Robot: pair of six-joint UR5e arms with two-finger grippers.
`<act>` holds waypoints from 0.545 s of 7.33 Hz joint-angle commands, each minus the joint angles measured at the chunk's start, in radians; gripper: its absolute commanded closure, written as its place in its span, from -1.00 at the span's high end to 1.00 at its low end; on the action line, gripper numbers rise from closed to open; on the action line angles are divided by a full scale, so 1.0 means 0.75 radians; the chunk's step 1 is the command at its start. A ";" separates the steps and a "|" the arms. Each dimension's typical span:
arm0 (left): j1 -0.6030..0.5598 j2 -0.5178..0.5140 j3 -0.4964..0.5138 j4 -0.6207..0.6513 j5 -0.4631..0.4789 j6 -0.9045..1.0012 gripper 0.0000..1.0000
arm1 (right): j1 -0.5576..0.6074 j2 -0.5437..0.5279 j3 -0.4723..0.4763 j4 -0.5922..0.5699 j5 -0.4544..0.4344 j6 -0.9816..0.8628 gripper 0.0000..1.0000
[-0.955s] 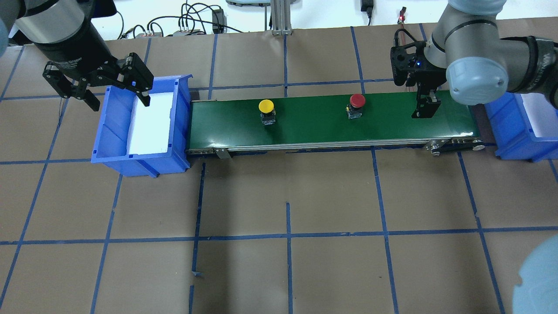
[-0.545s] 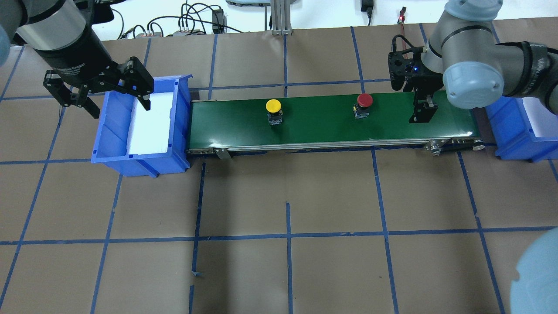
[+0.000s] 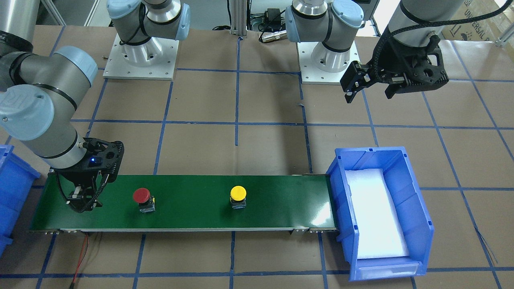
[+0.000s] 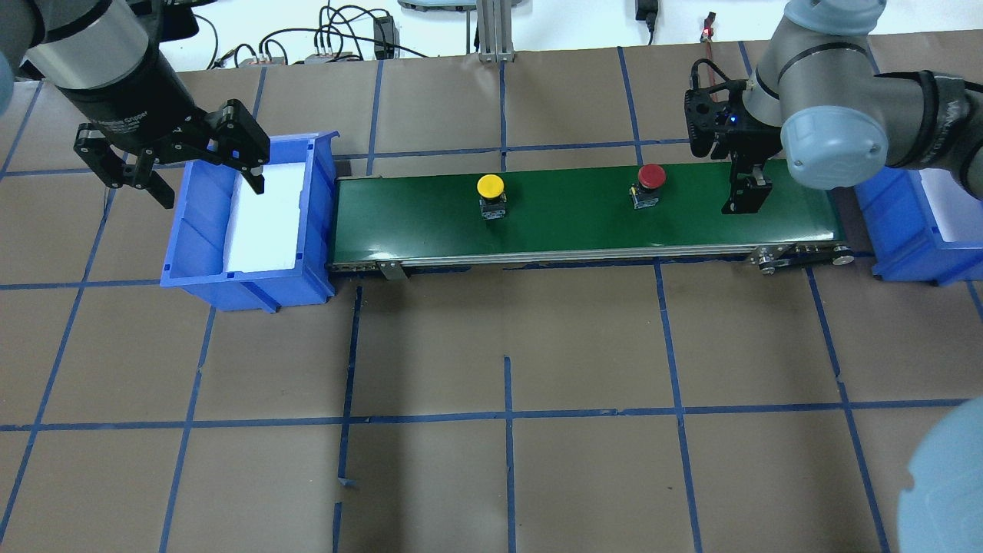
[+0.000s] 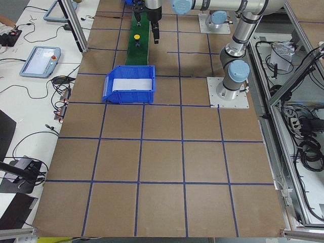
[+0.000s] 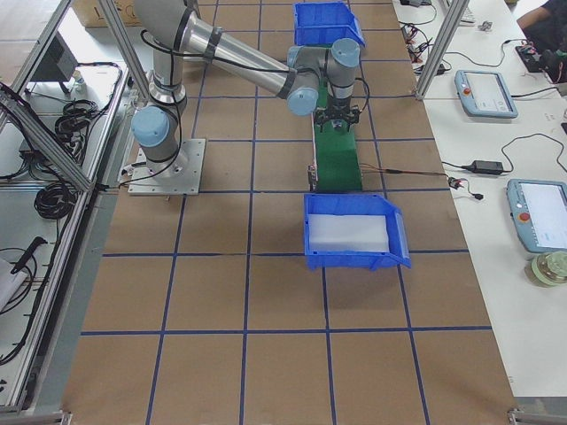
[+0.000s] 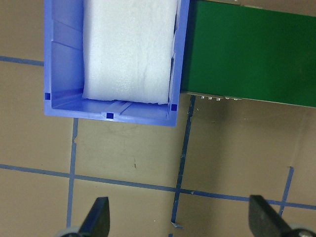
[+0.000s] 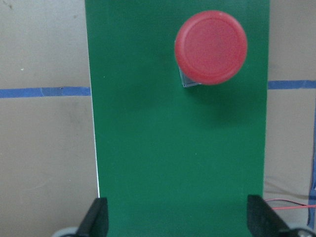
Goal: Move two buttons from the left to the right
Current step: 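Hold the right gripper above the belt as the red button approaches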
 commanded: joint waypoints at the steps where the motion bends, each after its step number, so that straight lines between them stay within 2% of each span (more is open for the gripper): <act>1: 0.002 0.002 0.000 0.000 -0.001 0.002 1.00 | -0.001 0.015 -0.003 0.000 -0.001 0.001 0.99; 4: 0.004 0.002 0.000 0.000 -0.001 0.000 1.00 | 0.001 0.011 0.004 -0.010 -0.005 0.005 1.00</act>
